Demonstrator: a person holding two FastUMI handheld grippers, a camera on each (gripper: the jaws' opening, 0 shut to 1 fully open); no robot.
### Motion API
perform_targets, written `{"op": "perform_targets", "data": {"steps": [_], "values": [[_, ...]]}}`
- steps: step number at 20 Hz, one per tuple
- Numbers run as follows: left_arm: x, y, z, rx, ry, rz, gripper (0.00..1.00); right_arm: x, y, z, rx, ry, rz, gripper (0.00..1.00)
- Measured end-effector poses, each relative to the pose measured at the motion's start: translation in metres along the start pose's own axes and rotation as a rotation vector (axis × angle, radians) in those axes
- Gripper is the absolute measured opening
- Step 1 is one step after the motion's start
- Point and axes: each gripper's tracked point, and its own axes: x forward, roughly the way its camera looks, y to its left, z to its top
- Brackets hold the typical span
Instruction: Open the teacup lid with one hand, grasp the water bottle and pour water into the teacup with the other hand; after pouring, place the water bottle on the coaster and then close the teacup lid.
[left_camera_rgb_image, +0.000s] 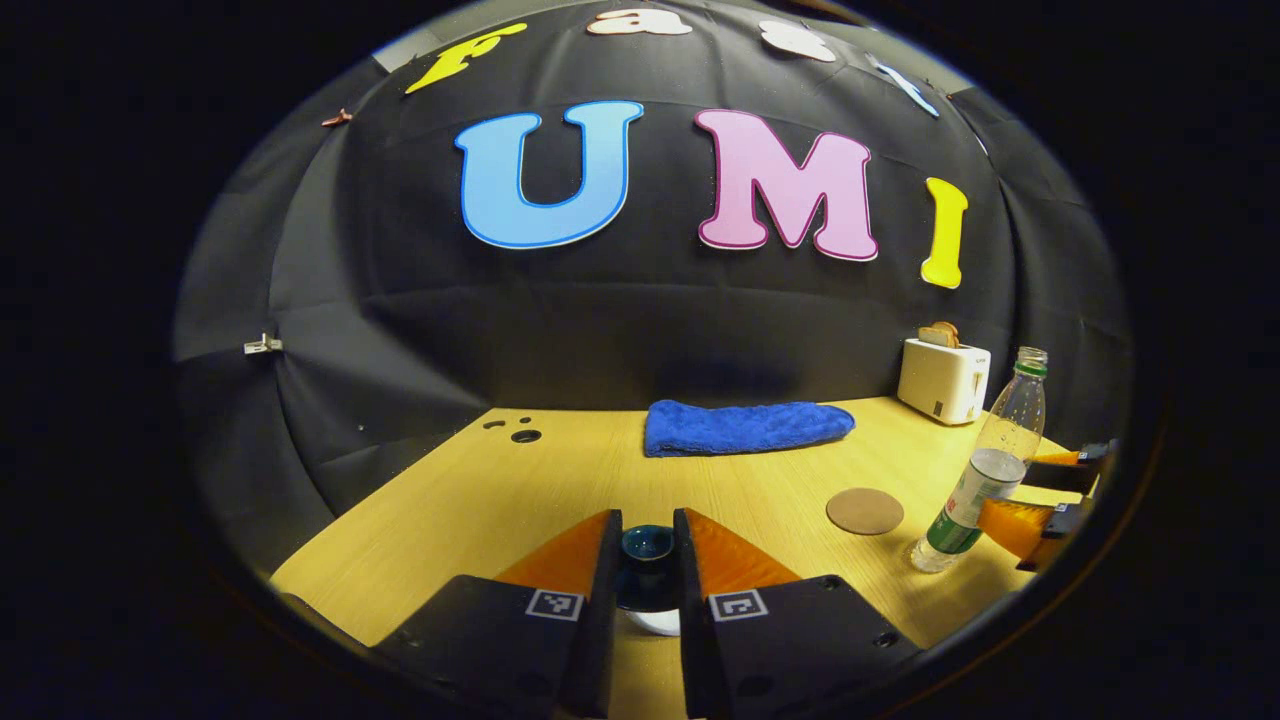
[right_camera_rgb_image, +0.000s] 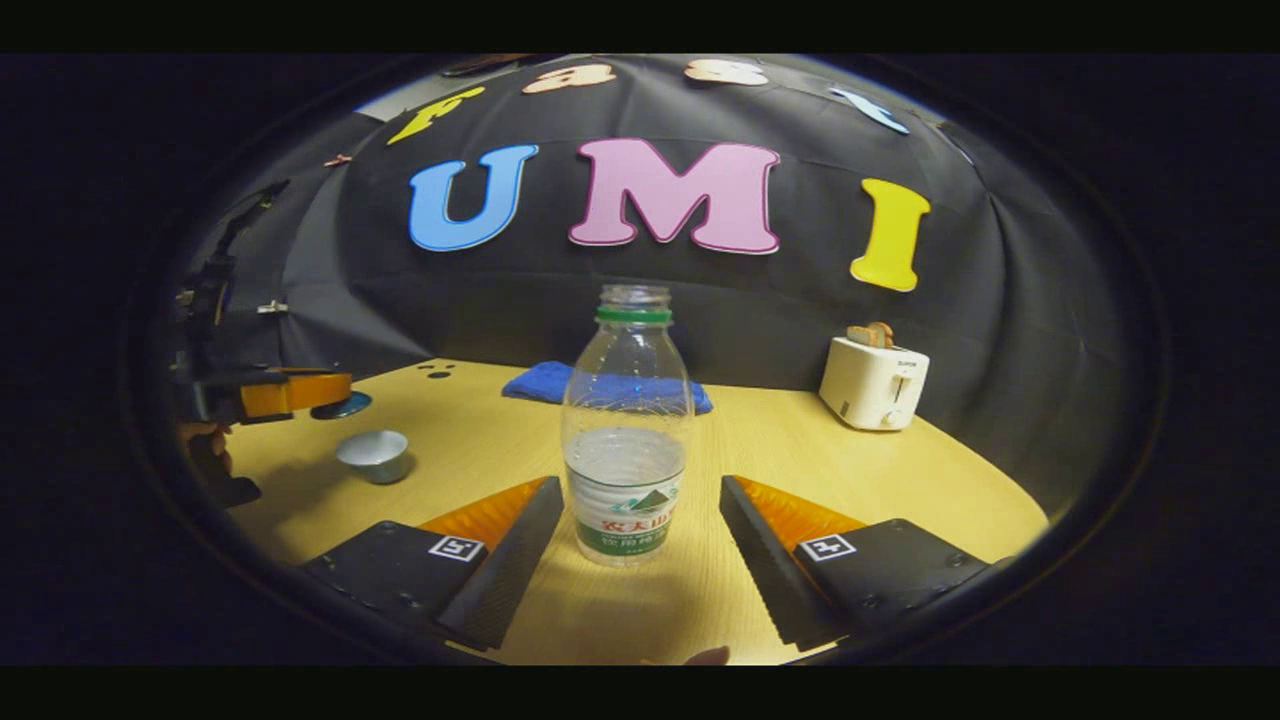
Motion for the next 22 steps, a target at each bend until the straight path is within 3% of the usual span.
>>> {"op": "perform_targets", "data": {"steps": [2, 3, 9, 11, 14, 17, 21, 22], "values": [[-0.002, -0.001, -0.002, 0.005, 0.002, 0.003, 0.31, 0.012, 0.003, 0.001, 0.029, -0.024, -0.014, 0.98], [-0.002, 0.0, -0.004, 0.011, 0.002, 0.006, 0.35, 0.016, 0.005, 0.0, 0.028, -0.032, -0.018, 0.98], [0.002, 0.003, 0.0, 0.035, -0.011, 0.01, 0.31, 0.045, 0.003, -0.005, -0.034, -0.058, -0.077, 0.98], [0.003, 0.006, -0.004, 0.031, -0.005, 0.015, 0.31, 0.049, 0.002, -0.003, -0.027, -0.055, -0.084, 0.8], [0.002, 0.014, -0.005, 0.029, -0.005, 0.028, 0.31, 0.048, 0.004, 0.004, -0.058, -0.052, -0.081, 0.78], [-0.002, 0.026, -0.001, 0.023, -0.017, 0.051, 0.31, 0.041, 0.018, 0.04, -0.244, -0.103, -0.042, 0.76], [-0.012, 0.052, 0.002, 0.006, -0.032, 0.102, 0.35, 0.051, 0.039, 0.049, -0.5, -0.102, -0.01, 0.77], [-0.017, 0.06, 0.001, -0.002, -0.034, 0.115, 0.28, 0.054, 0.042, 0.051, -0.566, -0.106, -0.015, 0.76]]}}
